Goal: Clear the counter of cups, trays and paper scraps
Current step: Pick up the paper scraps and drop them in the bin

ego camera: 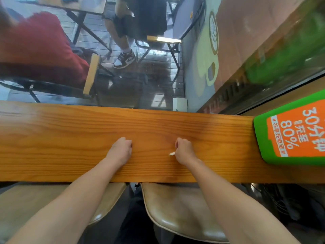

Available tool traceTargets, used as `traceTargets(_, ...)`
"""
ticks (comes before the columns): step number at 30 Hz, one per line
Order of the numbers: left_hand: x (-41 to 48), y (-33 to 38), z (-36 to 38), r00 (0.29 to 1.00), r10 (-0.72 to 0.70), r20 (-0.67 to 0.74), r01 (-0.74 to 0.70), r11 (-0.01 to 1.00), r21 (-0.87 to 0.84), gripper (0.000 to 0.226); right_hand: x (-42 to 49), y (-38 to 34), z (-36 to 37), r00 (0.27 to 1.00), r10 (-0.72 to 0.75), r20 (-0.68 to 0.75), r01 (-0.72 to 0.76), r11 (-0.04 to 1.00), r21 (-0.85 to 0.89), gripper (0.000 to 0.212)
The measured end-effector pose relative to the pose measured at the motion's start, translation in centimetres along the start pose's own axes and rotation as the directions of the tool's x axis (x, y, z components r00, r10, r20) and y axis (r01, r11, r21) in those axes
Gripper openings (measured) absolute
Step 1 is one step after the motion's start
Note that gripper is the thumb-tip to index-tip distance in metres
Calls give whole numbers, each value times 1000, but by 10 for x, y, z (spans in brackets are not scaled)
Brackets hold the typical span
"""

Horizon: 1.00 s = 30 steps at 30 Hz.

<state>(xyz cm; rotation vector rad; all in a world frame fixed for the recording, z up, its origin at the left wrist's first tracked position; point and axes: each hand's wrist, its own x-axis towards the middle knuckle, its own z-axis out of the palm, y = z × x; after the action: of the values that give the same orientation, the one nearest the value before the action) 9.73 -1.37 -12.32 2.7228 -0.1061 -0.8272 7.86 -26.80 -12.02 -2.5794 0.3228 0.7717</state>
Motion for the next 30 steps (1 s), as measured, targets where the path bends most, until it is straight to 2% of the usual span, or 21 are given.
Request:
traceTargets(3,-6,40,-8,999,27,44,-28,999,22,18,-14,25,-23,1000,9,25,-10,999,37,23)
traceTargets(6,-15,100,-11,998,50,32,-51,998,31,23,-38,68,-54,999,26,43,-30,995,97,28)
traceTargets(11,-47,246,13,977,211,28,-212,975,59,22,-119,177,-101,996,33,-81,-19,985,170,17)
traceTargets(13,-67,318,38,942,331,54,-335,939,84,22,-158,234,-110,988,69,-136,-43,981,188,7)
traceTargets(16,-104,421,93,871,472,139,-487,865,116,23,-208,322,-113,970,182,-158,-141,960,241,18)
traceTargets(18,-129,471,133,826,523,210,-555,818,151,25,-235,371,-107,946,263,-191,-200,934,297,15)
traceTargets(21,-155,509,185,758,555,341,-640,735,226,26,-265,424,-88,914,359,-190,-277,893,354,16)
traceTargets(24,-158,520,208,730,507,458,-662,692,289,19,-283,453,-70,901,408,-145,-326,860,393,15)
traceTargets(27,-155,524,212,725,451,520,-657,680,325,13,-292,468,-55,883,457,-107,-373,821,432,12)
traceTargets(30,-144,530,227,755,414,509,-621,701,350,5,-288,483,-42,861,500,-93,-397,775,491,10)
